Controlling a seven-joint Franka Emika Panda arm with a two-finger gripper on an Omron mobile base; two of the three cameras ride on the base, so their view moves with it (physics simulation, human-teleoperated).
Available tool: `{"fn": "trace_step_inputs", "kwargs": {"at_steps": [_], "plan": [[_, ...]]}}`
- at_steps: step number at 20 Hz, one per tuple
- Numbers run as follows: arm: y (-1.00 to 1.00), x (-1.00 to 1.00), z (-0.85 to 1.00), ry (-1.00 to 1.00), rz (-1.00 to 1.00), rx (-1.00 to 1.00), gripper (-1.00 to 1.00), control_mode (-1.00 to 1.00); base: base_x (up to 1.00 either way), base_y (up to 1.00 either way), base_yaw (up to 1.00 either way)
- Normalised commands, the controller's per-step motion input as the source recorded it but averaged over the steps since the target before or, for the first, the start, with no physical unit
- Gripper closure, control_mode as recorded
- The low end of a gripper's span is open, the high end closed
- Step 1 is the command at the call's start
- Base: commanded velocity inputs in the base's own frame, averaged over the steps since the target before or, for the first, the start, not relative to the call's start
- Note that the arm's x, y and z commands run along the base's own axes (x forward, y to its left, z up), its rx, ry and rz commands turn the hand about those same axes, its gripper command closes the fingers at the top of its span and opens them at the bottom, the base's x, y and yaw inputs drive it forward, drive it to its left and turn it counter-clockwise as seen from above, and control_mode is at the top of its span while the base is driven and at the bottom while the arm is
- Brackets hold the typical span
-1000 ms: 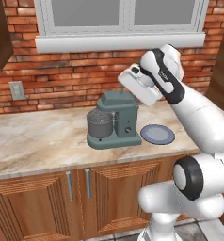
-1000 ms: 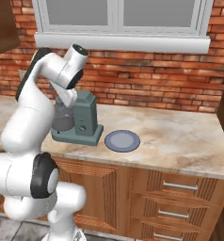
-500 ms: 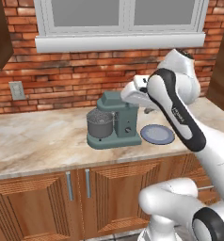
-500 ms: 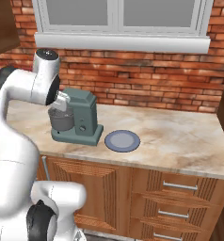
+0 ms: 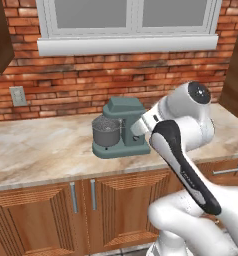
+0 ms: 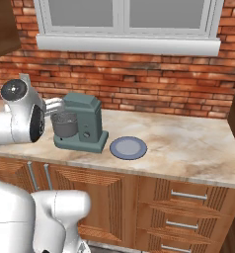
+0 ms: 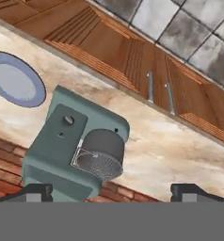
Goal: Add butter and sugar cubes to the stand mixer bowl and then turn on the stand mixer to begin making frosting.
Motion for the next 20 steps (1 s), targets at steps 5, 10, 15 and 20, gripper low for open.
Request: {"fn": "trace_step_inputs", "kwargs": {"at_steps": [5,10,15,20], "plan": [[0.00,-0.20,-0.04,-0.24,0.06,-0.51,-1.00,-1.00,0.00,0.00,0.00],[0.00,-0.20,0.00,0.00,-0.05,-0.48,-1.00,-1.00,0.00,0.00,0.00],[0.00,0.00,0.00,0.10,-0.13,-0.37,-1.00,-1.00,0.00,0.00,0.00],[-0.21,0.00,-0.03,0.26,-0.19,-0.15,-1.00,-1.00,0.00,0.00,0.00]]}}
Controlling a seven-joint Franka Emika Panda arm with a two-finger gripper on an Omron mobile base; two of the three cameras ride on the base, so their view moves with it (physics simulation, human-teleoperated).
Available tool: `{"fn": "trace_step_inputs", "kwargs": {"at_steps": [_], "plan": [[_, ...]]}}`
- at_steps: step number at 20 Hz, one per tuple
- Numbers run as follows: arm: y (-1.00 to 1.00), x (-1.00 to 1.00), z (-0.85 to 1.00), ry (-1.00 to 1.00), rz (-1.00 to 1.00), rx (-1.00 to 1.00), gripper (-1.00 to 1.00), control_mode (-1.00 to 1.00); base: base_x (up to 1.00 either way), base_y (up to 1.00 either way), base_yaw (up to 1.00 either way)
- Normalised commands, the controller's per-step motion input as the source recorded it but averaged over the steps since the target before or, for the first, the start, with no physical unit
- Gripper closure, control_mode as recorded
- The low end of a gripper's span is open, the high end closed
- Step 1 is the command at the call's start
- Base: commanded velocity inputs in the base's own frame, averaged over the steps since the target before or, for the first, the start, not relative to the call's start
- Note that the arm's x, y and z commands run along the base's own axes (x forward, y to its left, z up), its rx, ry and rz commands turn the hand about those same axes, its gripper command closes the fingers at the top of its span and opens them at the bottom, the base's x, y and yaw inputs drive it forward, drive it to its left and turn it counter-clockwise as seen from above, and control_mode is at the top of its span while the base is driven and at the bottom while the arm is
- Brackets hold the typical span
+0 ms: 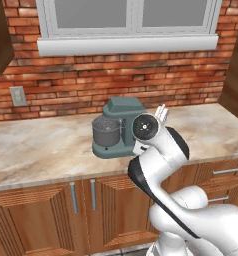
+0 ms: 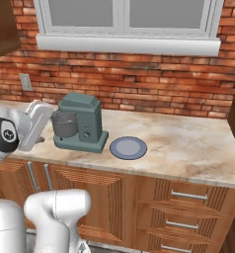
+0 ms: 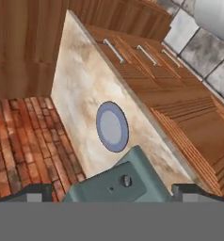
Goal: Add butter and sugar cubes to the stand mixer bowl and then turn on the stand mixer to begin making frosting.
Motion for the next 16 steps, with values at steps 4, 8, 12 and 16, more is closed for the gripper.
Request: {"fn": "trace_step_inputs", "kwargs": {"at_steps": [4,8,12,16], "plan": [[-0.25,0.01,-0.29,0.21,-0.19,0.00,-1.00,-1.00,0.00,0.00,0.00],[-0.09,0.03,-0.52,0.01,-0.09,0.00,-1.00,-1.00,0.00,0.00,0.00],[0.00,0.00,-0.59,-0.15,0.00,0.00,-1.00,-1.00,0.00,0.00,0.00],[0.00,0.18,-0.47,-0.20,0.00,0.00,-1.00,-1.00,0.00,0.00,0.00]]}}
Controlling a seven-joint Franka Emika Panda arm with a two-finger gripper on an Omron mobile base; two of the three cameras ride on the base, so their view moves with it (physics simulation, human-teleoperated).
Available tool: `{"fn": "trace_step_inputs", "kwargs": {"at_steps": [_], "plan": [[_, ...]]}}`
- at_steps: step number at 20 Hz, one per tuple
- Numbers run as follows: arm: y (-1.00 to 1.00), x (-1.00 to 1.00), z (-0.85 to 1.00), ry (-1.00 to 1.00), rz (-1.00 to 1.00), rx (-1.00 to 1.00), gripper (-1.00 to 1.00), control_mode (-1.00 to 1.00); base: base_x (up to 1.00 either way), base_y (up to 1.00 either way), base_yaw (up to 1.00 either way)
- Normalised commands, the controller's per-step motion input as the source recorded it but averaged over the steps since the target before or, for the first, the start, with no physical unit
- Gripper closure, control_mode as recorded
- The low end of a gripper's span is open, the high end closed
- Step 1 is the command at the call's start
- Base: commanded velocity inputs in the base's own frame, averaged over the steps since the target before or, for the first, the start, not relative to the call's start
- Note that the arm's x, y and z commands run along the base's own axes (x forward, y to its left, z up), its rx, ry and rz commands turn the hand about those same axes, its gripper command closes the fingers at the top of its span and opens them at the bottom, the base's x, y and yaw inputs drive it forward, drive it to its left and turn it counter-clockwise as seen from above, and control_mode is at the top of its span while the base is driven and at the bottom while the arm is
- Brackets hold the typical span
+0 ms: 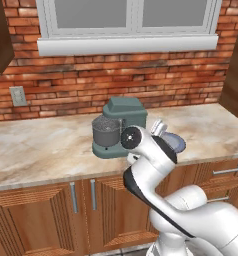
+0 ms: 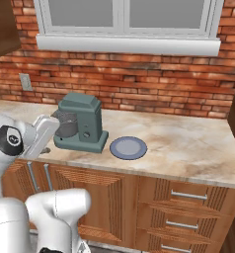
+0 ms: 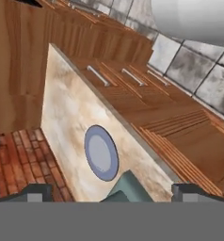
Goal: Add butter and sugar cubes to the stand mixer bowl and then turn on the stand mixer to begin making frosting.
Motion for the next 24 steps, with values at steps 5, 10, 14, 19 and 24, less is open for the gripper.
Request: {"fn": "trace_step_inputs", "kwargs": {"at_steps": [5,10,14,19,24], "plan": [[0.00,0.35,-0.13,-0.09,-0.01,0.00,-1.00,-1.00,0.00,0.00,0.00],[0.00,0.47,0.00,0.00,-0.09,0.00,-1.00,-1.00,0.00,0.00,0.00],[0.00,0.56,-0.03,0.00,-0.12,0.00,-1.00,-1.00,0.00,0.00,0.00],[0.00,0.53,-0.17,0.00,-0.12,0.00,-1.00,-1.00,0.00,0.00,0.00],[0.00,0.50,-0.30,0.00,-0.10,0.00,-1.00,-1.00,0.00,0.00,0.00]]}}
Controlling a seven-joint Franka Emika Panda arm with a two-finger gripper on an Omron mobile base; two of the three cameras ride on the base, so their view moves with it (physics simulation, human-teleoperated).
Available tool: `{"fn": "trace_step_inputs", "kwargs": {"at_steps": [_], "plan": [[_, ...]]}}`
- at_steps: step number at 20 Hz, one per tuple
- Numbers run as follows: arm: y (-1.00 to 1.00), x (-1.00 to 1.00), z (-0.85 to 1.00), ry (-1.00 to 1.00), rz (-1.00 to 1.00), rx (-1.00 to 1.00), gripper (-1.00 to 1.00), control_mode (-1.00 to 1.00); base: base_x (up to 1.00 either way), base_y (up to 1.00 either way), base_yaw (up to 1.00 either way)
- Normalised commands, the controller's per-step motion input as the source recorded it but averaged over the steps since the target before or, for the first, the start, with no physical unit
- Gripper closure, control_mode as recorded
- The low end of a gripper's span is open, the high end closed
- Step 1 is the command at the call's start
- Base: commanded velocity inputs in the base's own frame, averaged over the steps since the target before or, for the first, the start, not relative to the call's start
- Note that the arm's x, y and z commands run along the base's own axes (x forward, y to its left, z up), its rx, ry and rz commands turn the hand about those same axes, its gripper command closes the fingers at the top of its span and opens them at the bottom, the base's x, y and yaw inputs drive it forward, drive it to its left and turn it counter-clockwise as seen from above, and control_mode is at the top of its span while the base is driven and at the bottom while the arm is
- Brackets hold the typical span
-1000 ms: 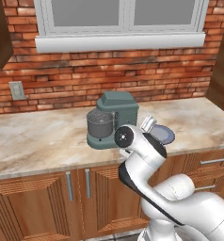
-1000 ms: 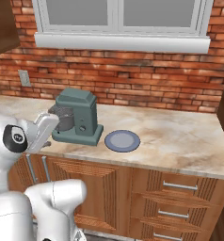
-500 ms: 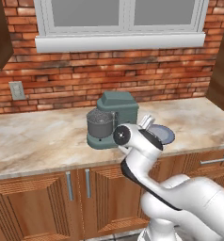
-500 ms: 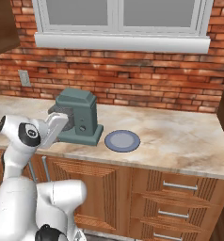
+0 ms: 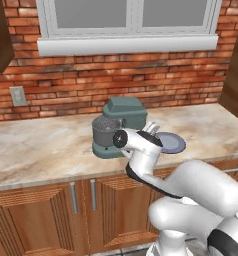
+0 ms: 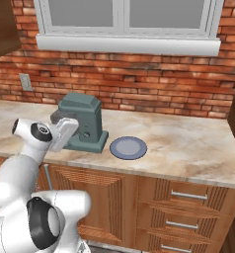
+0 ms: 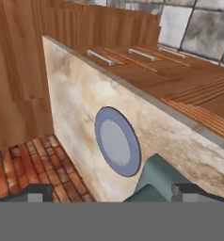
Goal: Add butter and sugar cubes to the stand mixer bowl and then turn on the stand mixer to begin making frosting.
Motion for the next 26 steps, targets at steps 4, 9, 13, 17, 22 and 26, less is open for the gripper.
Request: {"fn": "trace_step_inputs", "kwargs": {"at_steps": [4,9,13,17,22,26], "plan": [[0.00,0.38,-0.29,0.00,-0.08,0.00,-1.00,-1.00,0.00,0.00,0.00],[0.00,0.30,-0.16,0.00,-0.05,0.00,-1.00,-1.00,0.00,0.00,0.00],[0.00,0.17,-0.08,-0.02,0.00,0.00,-1.00,-1.00,0.00,0.00,0.00],[0.00,0.18,-0.04,-0.02,0.00,0.02,-1.00,-1.00,0.00,0.00,0.00],[-0.02,0.21,-0.09,-0.02,0.00,0.01,-1.00,-1.00,0.00,0.00,0.00],[-0.01,0.23,-0.12,0.00,0.01,0.02,-1.00,-1.00,0.00,0.00,0.00]]}}
